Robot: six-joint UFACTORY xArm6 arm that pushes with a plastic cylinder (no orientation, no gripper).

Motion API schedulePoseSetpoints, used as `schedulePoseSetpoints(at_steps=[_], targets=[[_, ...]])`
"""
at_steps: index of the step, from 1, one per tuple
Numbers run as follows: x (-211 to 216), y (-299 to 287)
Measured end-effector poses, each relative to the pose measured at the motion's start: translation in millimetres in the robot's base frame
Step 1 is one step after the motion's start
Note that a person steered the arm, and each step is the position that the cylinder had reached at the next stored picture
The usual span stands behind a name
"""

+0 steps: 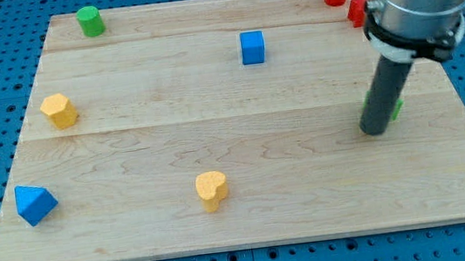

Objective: Move the green star to the bottom left of the red star

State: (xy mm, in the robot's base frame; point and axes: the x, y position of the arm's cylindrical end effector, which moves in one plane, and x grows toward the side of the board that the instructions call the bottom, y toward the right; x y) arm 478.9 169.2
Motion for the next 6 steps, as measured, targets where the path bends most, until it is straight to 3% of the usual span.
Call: schedulePoseSetpoints(at_steps=[3, 4, 5, 6], targets=[[-62, 33], [-45, 40], [1, 32], [-18, 73]])
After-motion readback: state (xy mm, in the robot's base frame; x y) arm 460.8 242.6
